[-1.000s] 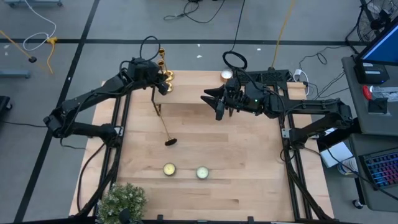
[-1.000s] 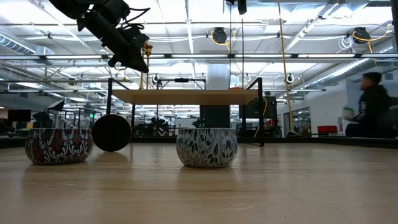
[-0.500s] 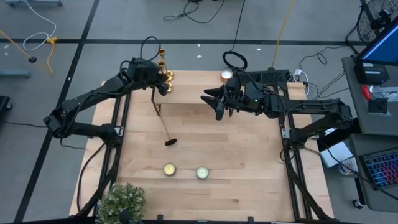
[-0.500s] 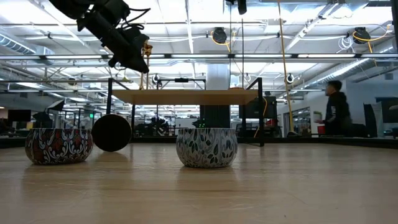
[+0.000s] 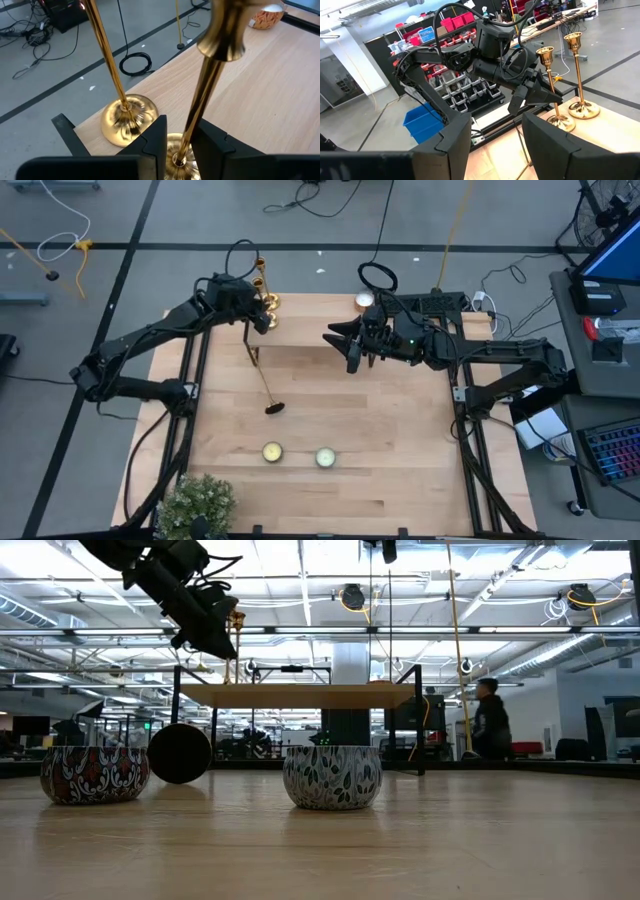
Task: Pick & Place candle stick holders
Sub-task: Put the right gold candle holder on the shelf aligned with the other gold candle holder
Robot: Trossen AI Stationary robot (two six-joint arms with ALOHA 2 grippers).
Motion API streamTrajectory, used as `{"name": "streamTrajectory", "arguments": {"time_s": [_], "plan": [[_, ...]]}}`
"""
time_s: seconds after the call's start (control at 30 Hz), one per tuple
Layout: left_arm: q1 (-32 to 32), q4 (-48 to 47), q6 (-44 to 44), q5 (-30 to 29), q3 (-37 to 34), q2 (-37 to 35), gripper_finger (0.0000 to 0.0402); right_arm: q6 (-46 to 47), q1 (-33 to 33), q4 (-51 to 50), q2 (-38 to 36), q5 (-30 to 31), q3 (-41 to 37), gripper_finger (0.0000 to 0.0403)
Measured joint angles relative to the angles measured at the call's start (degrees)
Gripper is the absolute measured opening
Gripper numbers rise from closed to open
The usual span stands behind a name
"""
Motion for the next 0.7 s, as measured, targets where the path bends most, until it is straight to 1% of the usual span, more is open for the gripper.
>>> {"name": "streamTrajectory", "arguments": {"time_s": [0.23,0.5,0.7], "plan": [[-0.5,0.1,-0.1,0.0,0.0,0.0,0.0088,0.0,0.0,0.0,0.0,0.0,0.0,0.0171],[-1.4,0.0,0.9,-1.8,0.0,0.0,0.0088,0.0,0.0,0.0,0.0,0.0,0.0,0.0171],[-1.5,-1.0,1.3,-2.8,0.0,-2.0,0.0088,0.0,0.0,0.0,0.0,0.2,-0.1,0.0171]]}}
